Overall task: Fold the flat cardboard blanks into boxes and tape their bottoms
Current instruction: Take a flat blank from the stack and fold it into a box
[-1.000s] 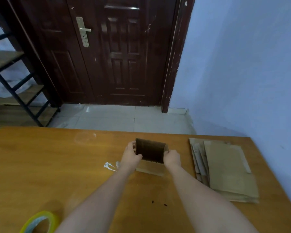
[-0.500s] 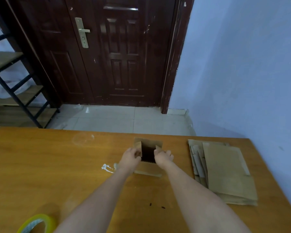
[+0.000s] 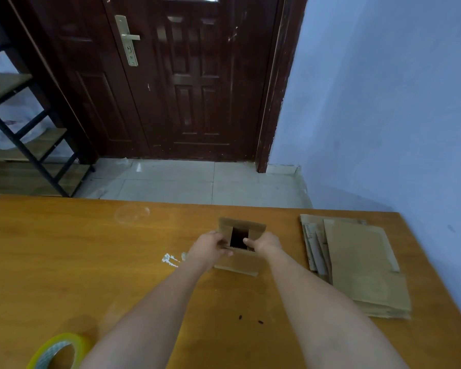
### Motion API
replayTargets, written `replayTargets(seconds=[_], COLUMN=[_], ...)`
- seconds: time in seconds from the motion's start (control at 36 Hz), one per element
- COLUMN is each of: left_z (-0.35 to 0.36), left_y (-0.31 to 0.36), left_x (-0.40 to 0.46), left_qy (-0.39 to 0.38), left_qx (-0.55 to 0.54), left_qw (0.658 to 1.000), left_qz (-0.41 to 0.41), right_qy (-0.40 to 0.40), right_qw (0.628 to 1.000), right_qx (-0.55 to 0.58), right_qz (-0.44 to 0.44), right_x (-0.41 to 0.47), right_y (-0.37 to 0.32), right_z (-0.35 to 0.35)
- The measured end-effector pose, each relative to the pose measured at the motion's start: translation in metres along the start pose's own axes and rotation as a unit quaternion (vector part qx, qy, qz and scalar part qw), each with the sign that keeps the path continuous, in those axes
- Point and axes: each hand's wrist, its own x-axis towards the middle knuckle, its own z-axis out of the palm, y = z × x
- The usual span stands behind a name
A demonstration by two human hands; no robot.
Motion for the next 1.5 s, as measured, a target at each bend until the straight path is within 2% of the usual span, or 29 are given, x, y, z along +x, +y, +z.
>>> replayTargets(seconds=[0.19,0.47,0.61,0.75,0.92,1.0,1.06,1.11,1.17,1.28,1.39,1.5], left_z=[-0.003,0.007,0.01,0.008,0.011,0.012,0.014,0.015,0.016,0.016,0.017,0.015], left_y=[0.003,0.01,0.015,0.014,0.008,0.008,0.007,0.007,0.006,0.0,-0.005,-0.004], left_x=[0.007,0.009,0.011,0.014,0.017,0.019,0.02,0.021,0.021,0.02,0.017,0.013], left_qy=[0.008,0.065,0.086,0.05,0.023,0.007,-0.007,-0.012,-0.018,-0.034,-0.035,-0.068], left_qx=[-0.004,-0.004,-0.009,0.03,0.023,0.054,0.085,0.105,0.12,0.122,0.121,0.14], left_qw=[0.999,0.993,0.99,0.993,0.993,0.992,0.991,0.99,0.988,0.988,0.988,0.983], left_qz=[-0.039,-0.099,-0.11,-0.098,-0.116,-0.115,-0.104,-0.096,-0.093,-0.091,-0.088,-0.099], right_qy=[-0.018,-0.038,-0.007,0.005,0.033,0.075,0.125,0.137,0.116,0.094,0.067,0.042], right_qw=[0.995,0.972,0.982,0.978,0.969,0.948,0.91,0.868,0.856,0.886,0.891,0.888], right_qx=[0.093,0.209,0.095,-0.001,-0.121,-0.213,-0.299,-0.36,-0.368,-0.326,-0.339,-0.351], right_qz=[0.019,-0.097,-0.161,-0.207,-0.211,-0.223,-0.259,-0.312,-0.345,-0.316,-0.294,-0.294], right_x=[0.009,0.007,0.005,0.003,0.003,0.0,-0.005,-0.006,-0.008,-0.009,-0.009,-0.008], right_y=[-0.002,0.014,0.015,0.02,0.023,0.02,0.015,0.009,0.004,0.003,0.012,0.011], right_z=[-0.006,-0.018,-0.021,-0.018,-0.01,-0.006,-0.002,0.006,0.018,0.035,0.042,0.035])
